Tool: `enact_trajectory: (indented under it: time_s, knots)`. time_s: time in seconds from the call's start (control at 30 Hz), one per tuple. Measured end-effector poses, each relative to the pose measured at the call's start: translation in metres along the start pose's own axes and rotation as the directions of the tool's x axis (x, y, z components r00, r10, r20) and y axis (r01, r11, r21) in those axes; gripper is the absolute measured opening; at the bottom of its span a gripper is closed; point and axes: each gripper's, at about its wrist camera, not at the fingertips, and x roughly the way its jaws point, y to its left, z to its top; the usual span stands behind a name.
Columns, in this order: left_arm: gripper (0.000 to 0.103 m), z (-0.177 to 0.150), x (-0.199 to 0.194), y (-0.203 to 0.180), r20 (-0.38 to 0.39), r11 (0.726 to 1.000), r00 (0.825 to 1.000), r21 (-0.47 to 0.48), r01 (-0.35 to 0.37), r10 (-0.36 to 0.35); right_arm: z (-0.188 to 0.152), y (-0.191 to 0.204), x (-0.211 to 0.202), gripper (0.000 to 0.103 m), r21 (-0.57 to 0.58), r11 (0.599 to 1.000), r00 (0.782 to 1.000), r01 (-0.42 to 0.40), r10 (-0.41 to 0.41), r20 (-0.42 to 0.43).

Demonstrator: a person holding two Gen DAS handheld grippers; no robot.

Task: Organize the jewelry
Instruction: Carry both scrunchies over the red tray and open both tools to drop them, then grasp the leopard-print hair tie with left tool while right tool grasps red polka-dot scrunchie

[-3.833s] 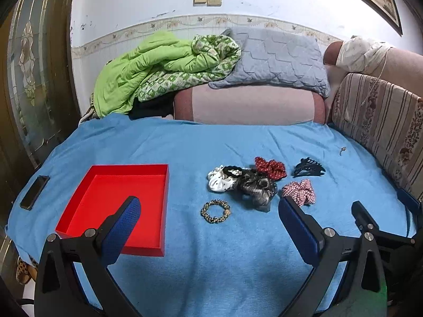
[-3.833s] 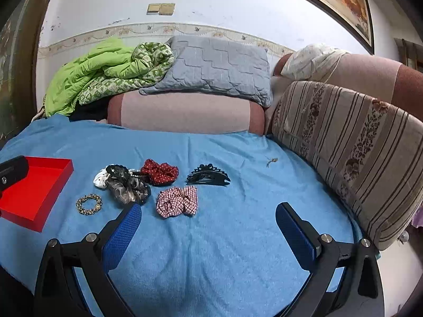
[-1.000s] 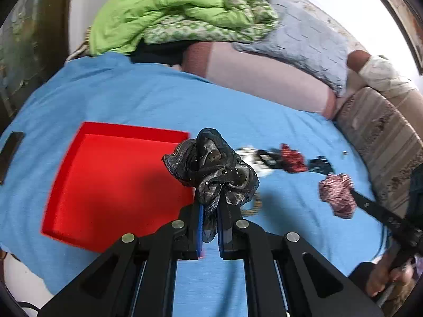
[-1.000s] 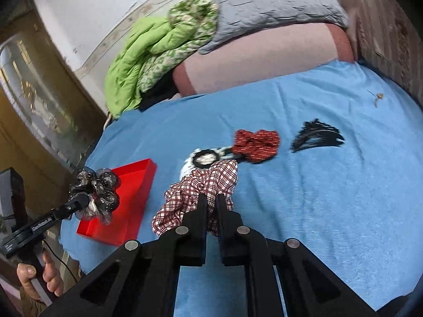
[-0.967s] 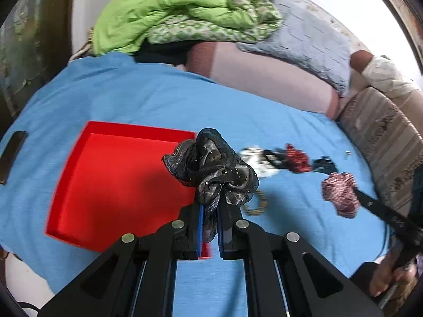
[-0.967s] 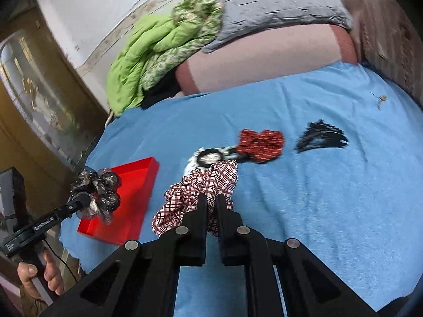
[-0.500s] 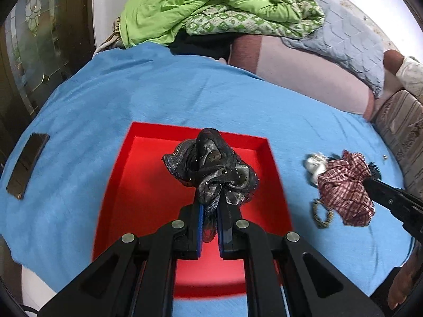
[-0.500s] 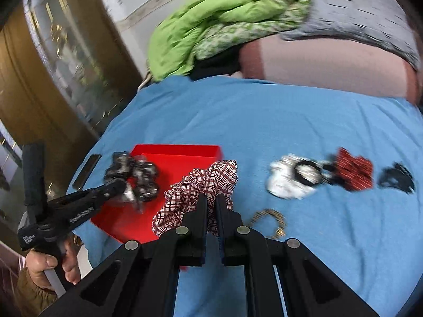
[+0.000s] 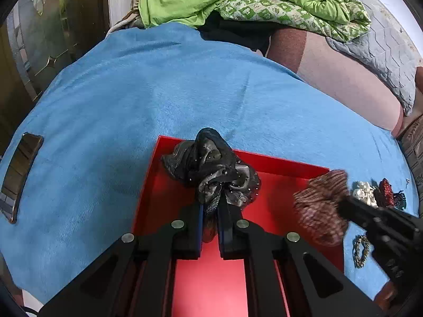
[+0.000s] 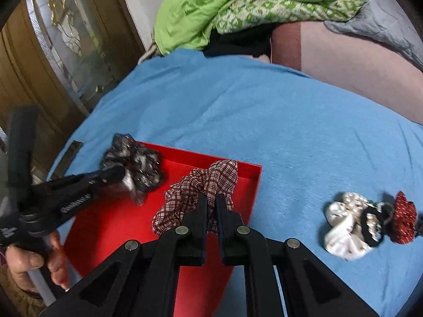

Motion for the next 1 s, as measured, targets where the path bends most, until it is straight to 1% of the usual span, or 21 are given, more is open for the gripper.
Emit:
enact_trajectory:
  time_s: [0.13,0.2,0.3,0.37,0.4,0.43,0.47,0.5,0.53,0.57,0.63,0.73,0.83,1.0]
  knots:
    - [0.009,0.003,0.008,-0.004,-0.003,1.000,1.000,0.017,-0.004,0.004,-0.002,-0.003,0.022,0.008,0.007,1.000,0.999,0.007,-0.006,-0.032]
    - [0.012,0.004,0.010,-0.006,0.000,1.000,1.000,0.030,-0.010,0.010,-0.003,-0.003,0.028,0.008,0.005,1.000,0.999,0.011,-0.011,-0.038]
    - [0.021,0.005,0.012,-0.007,0.011,0.999,1.000,0.029,-0.024,0.023,-0.006,-0.001,0.032,0.010,-0.004,1.000,0.999,0.028,-0.029,-0.036]
    - [0.033,0.005,0.011,-0.005,0.015,0.999,1.000,0.017,-0.028,0.028,-0.005,-0.001,0.033,0.010,-0.007,0.999,0.999,0.041,-0.041,-0.034]
    - [0.034,0.005,0.010,-0.004,0.017,1.000,0.999,0.010,-0.029,0.028,-0.004,-0.001,0.034,0.016,-0.008,0.999,0.999,0.041,-0.042,-0.035]
    - [0.035,0.005,0.009,-0.003,0.017,1.000,0.999,0.003,-0.030,0.030,-0.004,-0.001,0.034,0.029,-0.011,0.999,0.998,0.043,-0.044,-0.033]
    - [0.036,0.005,0.005,-0.002,0.019,1.000,0.999,-0.007,-0.028,0.028,-0.003,-0.001,0.032,0.038,-0.013,0.999,0.999,0.045,-0.045,-0.028]
    - [0.036,0.005,0.001,-0.001,0.022,1.000,0.999,-0.014,-0.025,0.025,-0.003,-0.001,0.029,0.054,-0.017,0.999,0.999,0.047,-0.047,-0.016]
    - [0.039,0.004,-0.002,-0.001,0.027,1.000,0.999,-0.020,-0.024,0.025,-0.003,-0.001,0.024,0.061,-0.019,0.998,0.998,0.055,-0.055,0.005]
    - [0.046,0.003,-0.009,0.001,0.037,0.999,0.999,-0.034,-0.026,0.028,-0.002,-0.001,0.019,0.061,-0.021,0.998,0.998,0.061,-0.060,0.020]
    - [0.052,0.001,-0.021,0.002,0.061,0.998,0.997,-0.058,-0.034,0.037,0.000,-0.001,0.007,0.061,-0.024,0.998,0.998,0.052,-0.051,0.040]
    - [0.052,-0.003,-0.042,0.003,0.089,0.996,0.995,-0.086,-0.028,0.035,-0.002,-0.004,-0.015,0.061,-0.023,0.998,0.996,0.051,-0.049,0.079]
    - [0.052,-0.009,-0.067,-0.006,0.116,0.995,0.993,-0.096,0.002,0.010,-0.010,-0.016,-0.038,0.062,0.007,0.999,0.994,0.040,-0.041,0.104]
    - [0.054,-0.024,-0.092,-0.044,0.133,0.998,0.990,-0.040,0.055,-0.049,-0.040,-0.050,-0.076,0.063,0.093,0.995,0.991,0.042,-0.053,0.119]
